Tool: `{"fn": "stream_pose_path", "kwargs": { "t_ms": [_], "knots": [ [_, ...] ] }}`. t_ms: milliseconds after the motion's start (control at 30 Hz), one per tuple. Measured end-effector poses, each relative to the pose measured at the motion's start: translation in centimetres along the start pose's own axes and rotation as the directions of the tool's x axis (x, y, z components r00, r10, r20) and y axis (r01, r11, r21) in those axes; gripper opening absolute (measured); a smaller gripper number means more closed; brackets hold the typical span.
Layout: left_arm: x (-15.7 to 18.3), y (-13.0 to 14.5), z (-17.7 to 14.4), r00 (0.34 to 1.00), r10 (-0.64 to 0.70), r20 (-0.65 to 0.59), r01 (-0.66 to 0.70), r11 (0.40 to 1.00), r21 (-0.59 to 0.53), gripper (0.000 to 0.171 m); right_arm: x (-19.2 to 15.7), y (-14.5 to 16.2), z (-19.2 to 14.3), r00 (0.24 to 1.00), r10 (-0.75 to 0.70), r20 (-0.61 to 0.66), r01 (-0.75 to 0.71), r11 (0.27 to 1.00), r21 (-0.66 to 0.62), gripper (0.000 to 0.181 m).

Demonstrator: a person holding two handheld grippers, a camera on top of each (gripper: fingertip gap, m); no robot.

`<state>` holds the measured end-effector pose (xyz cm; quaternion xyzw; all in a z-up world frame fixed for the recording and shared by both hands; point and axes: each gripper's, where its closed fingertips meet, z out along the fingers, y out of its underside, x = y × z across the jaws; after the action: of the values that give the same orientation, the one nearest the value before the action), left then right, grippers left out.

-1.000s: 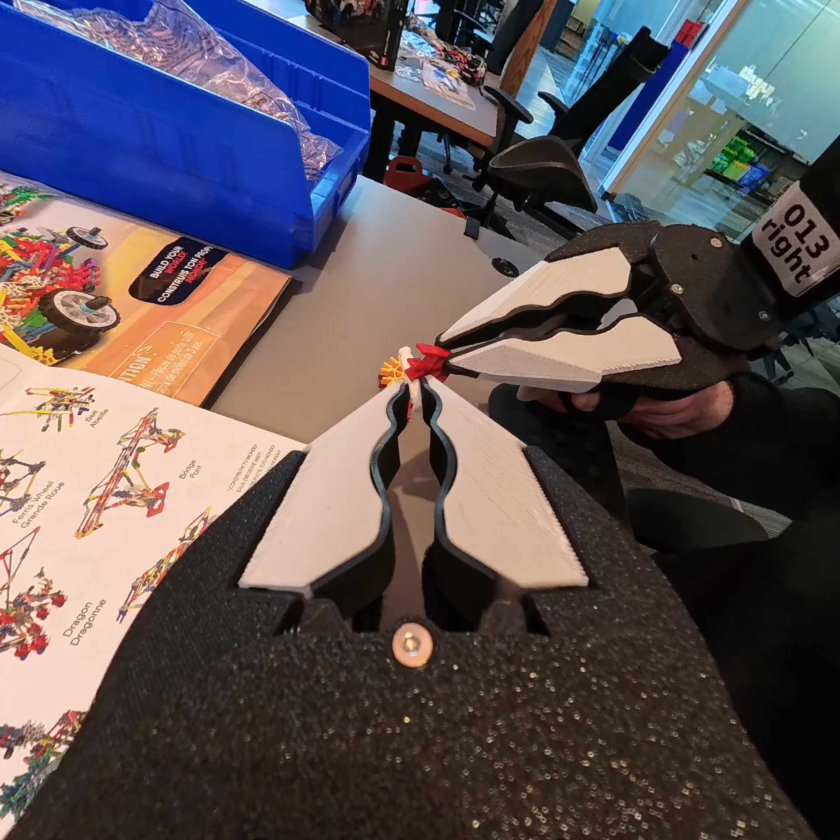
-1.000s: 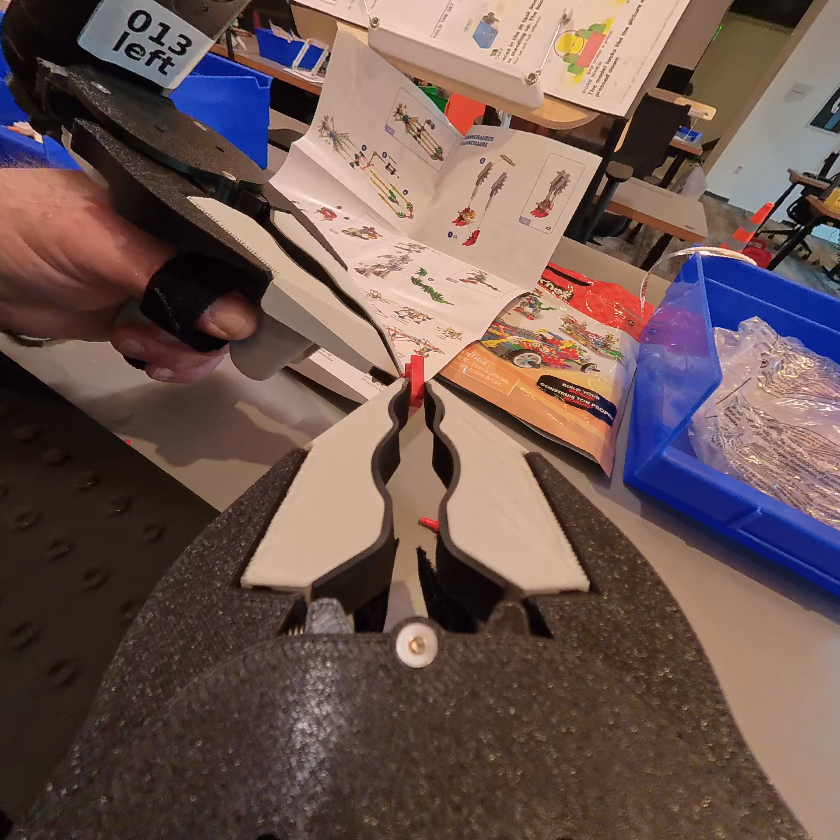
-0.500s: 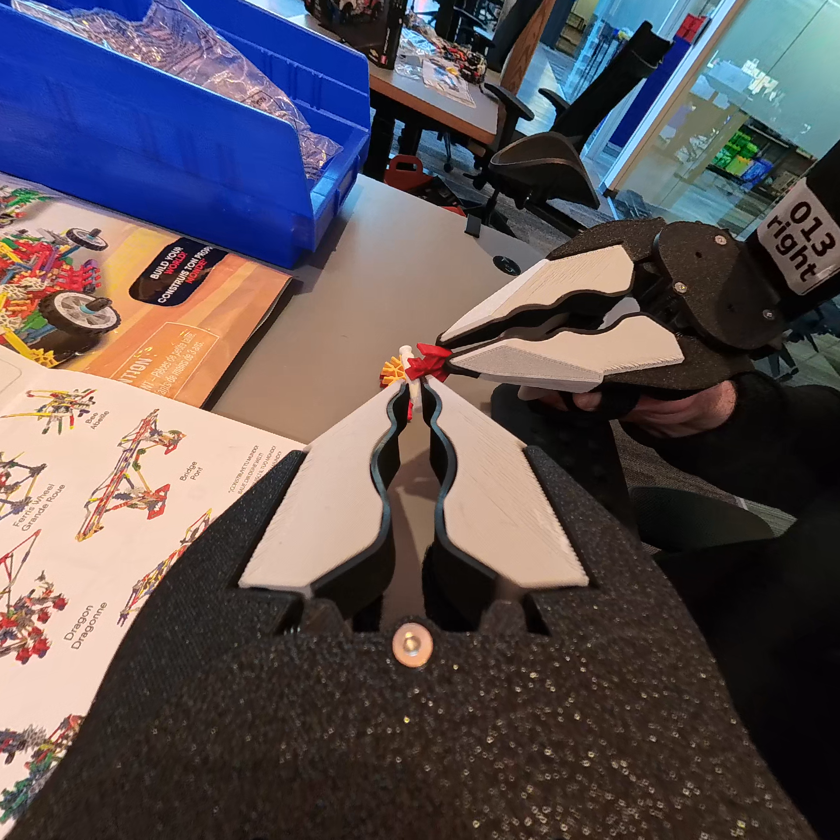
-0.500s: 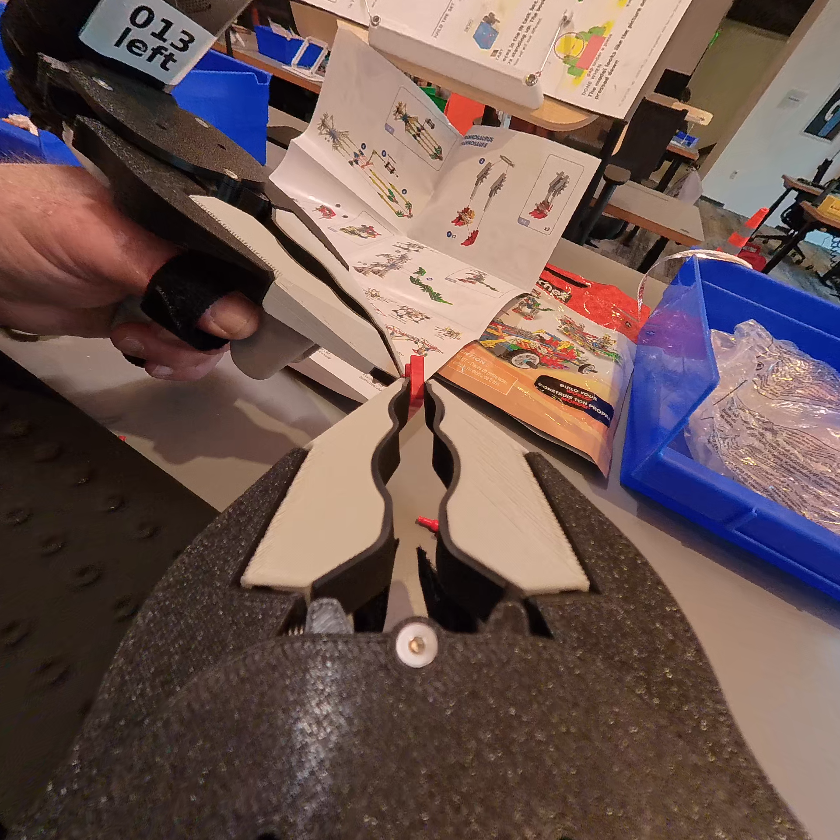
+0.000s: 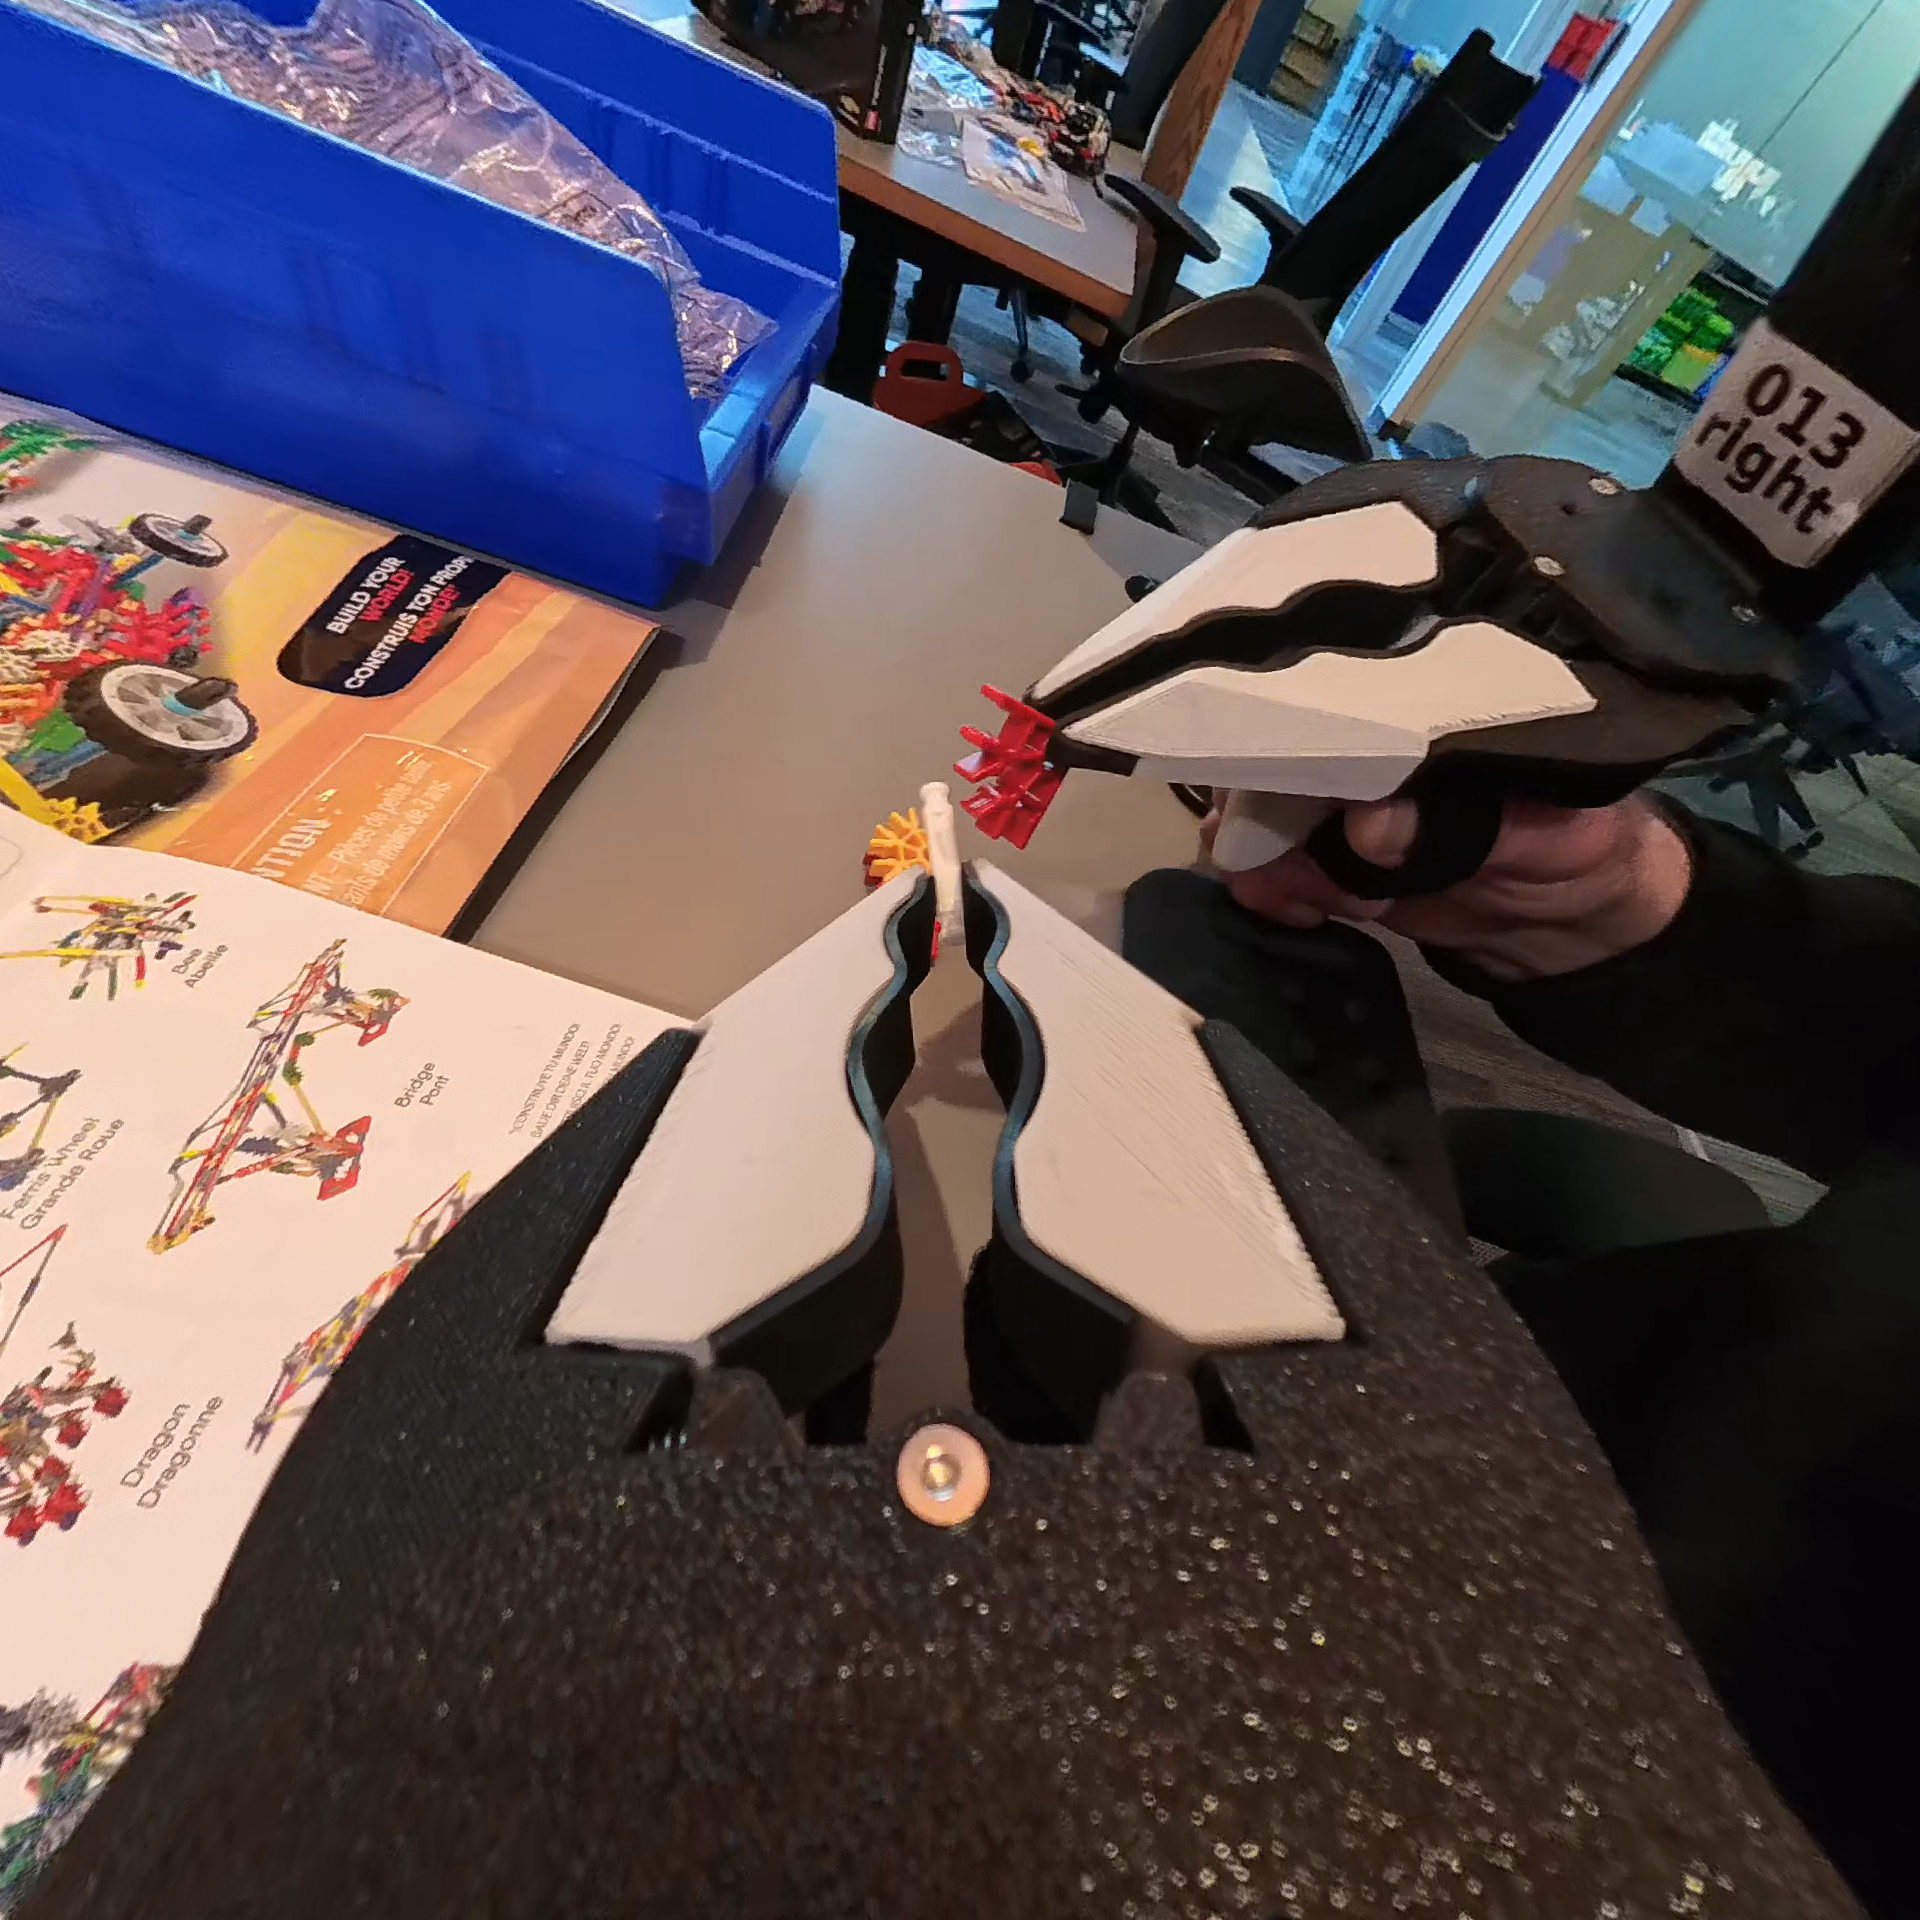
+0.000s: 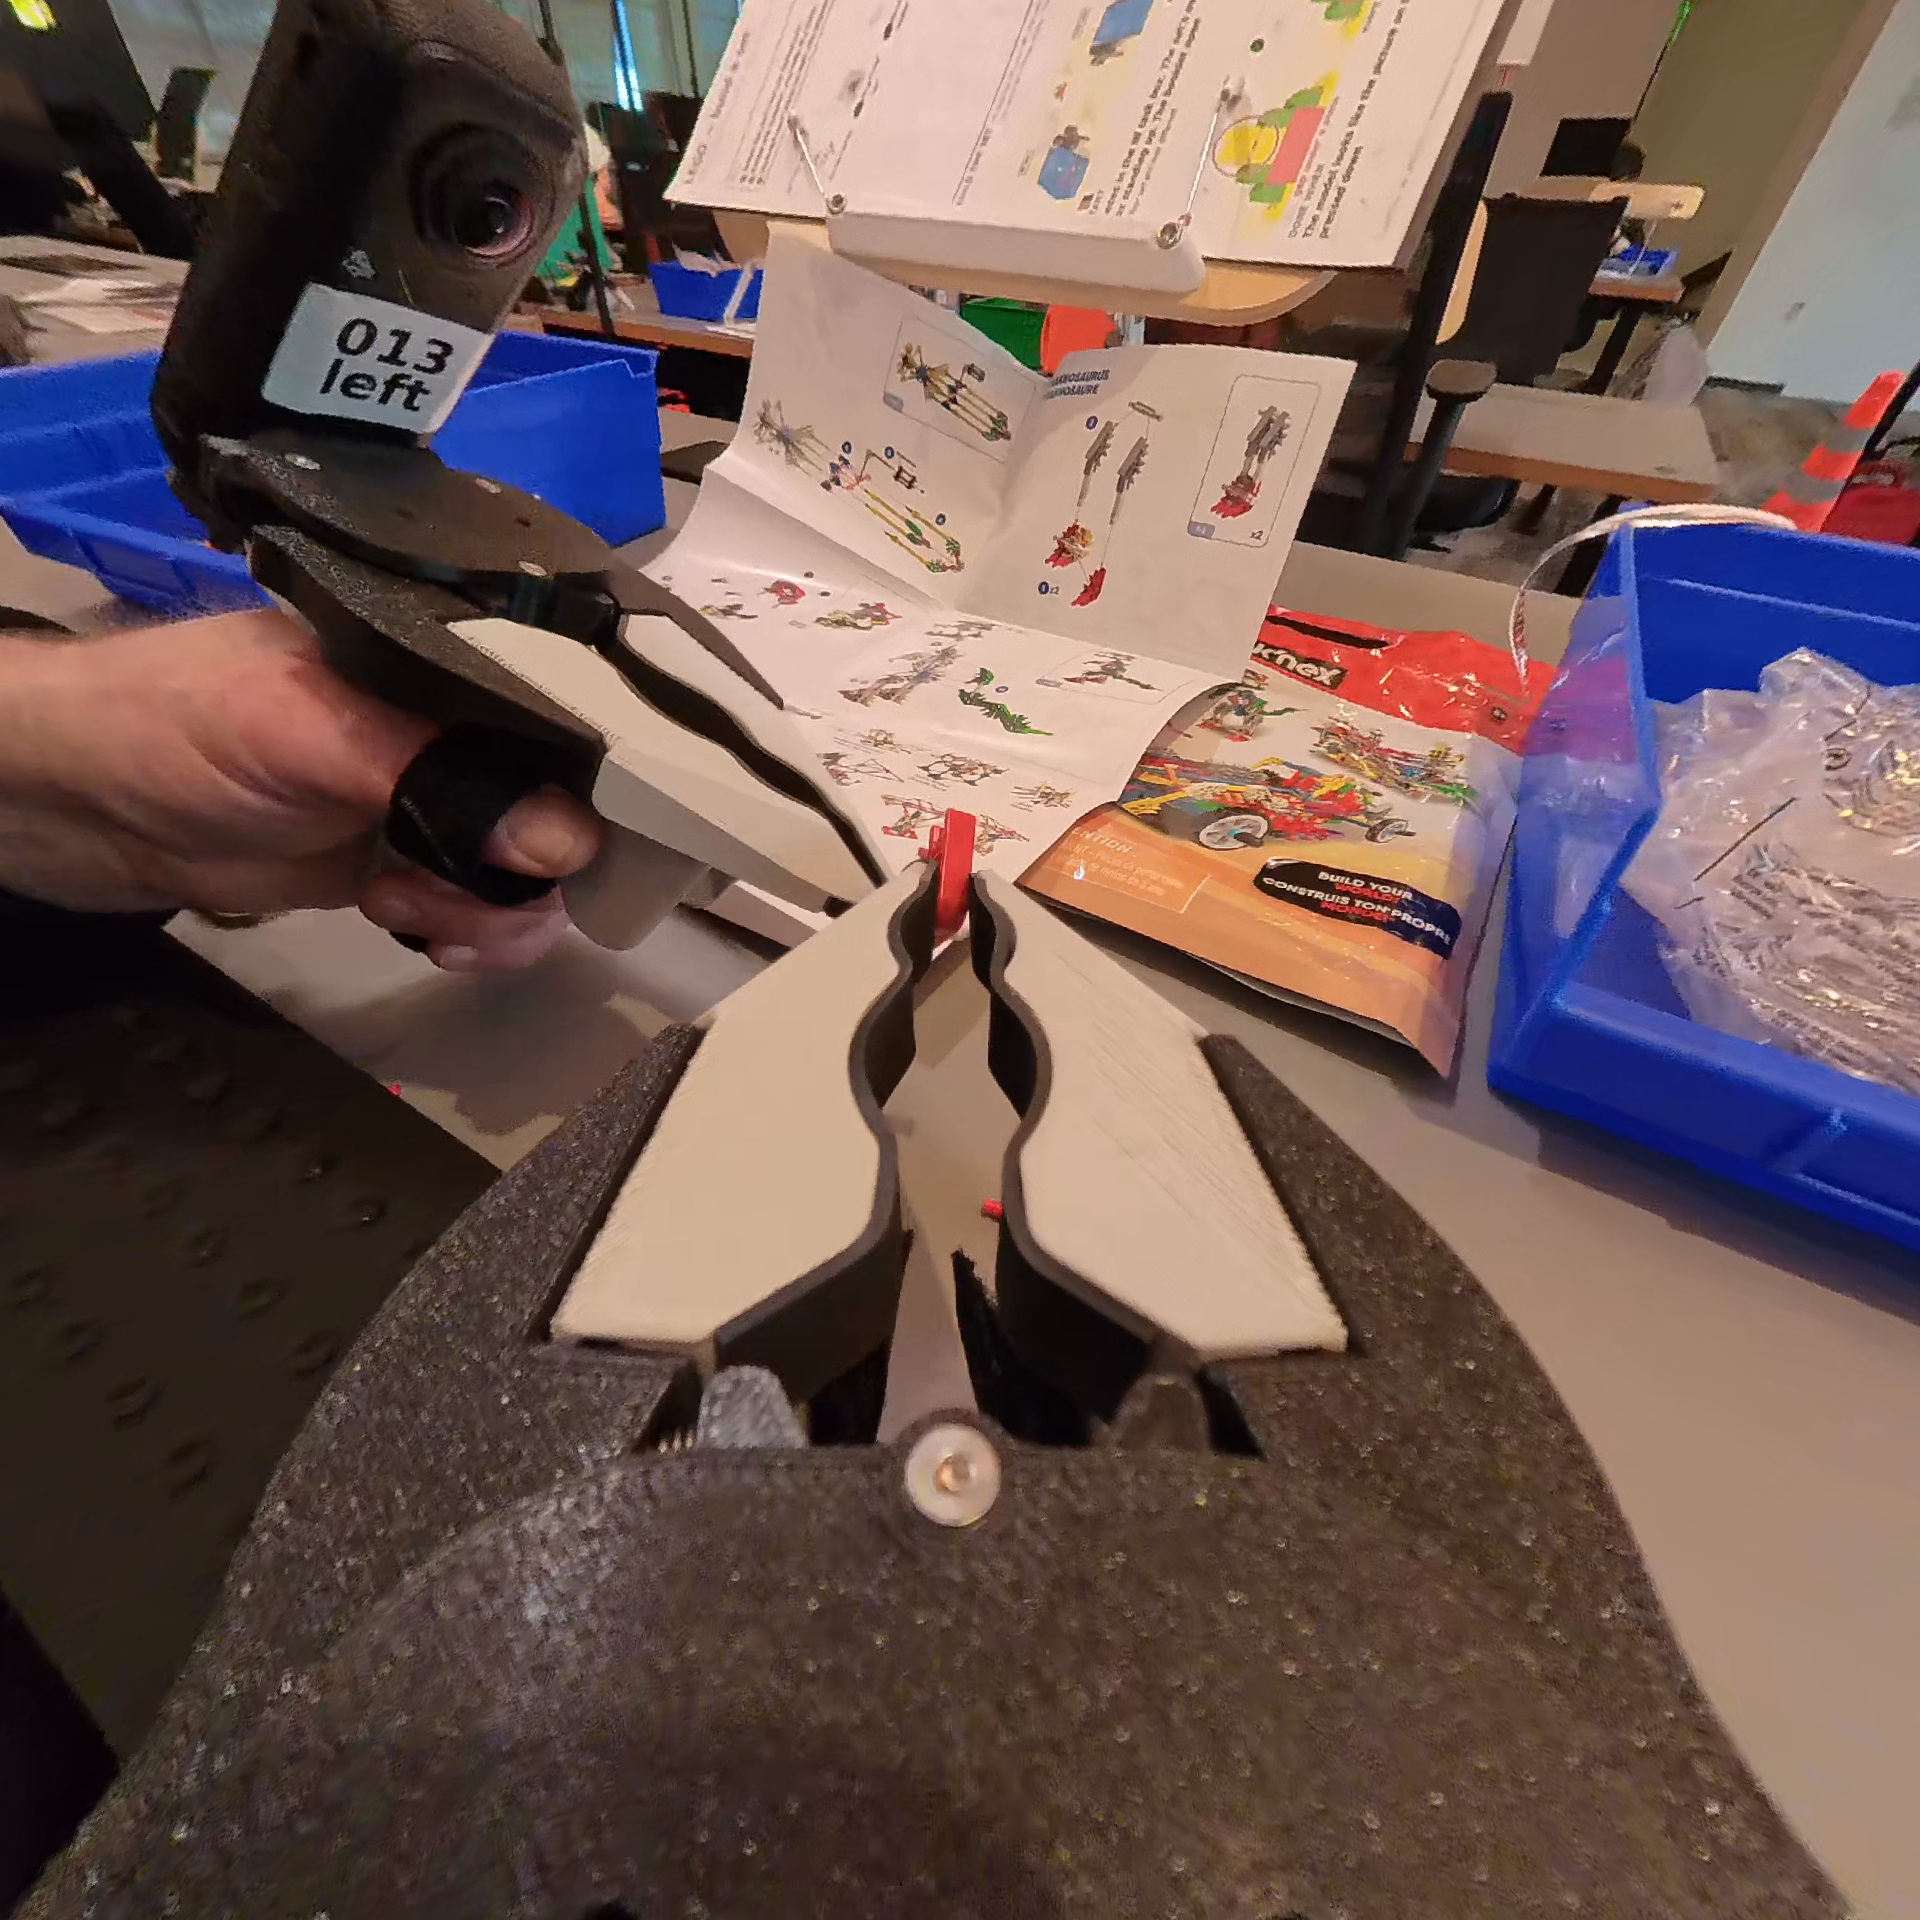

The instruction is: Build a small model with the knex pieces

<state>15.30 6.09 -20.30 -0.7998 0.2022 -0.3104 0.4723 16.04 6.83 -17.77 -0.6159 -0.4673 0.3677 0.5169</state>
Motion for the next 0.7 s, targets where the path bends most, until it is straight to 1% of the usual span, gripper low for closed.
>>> {"fn": "stream_pose_path", "kwargs": {
  "t_ms": [133, 367, 600, 700],
  "knots": [
    [0.23, -0.10, 0.01, 1.000, -0.014, -0.014, 0.014, 1.000, 0.005, 0.002, 0.05, 0.20, 0.08, 1.000, -0.003, -0.002, 0.003, 1.000, -0.008, 0.005],
    [0.43, -0.13, 0.08, 0.999, -0.040, -0.030, 0.040, 0.999, 0.011, 0.002, -0.05, 0.28, 0.16, 0.999, -0.048, -0.024, 0.048, 0.999, -0.014, 0.005],
    [0.39, -0.11, 0.10, 0.998, -0.048, -0.029, 0.049, 0.999, 0.014, 0.002, -0.30, 0.20, 0.19, 0.989, -0.133, -0.061, 0.132, 0.991, -0.014, 0.005],
    [0.42, -0.12, 0.10, 0.998, -0.048, -0.032, 0.048, 0.999, 0.010, 0.002, -0.02, -0.02, 0.06, 0.996, -0.074, -0.043, 0.074, 0.997, 0.005, 0.005]
  ]
}}
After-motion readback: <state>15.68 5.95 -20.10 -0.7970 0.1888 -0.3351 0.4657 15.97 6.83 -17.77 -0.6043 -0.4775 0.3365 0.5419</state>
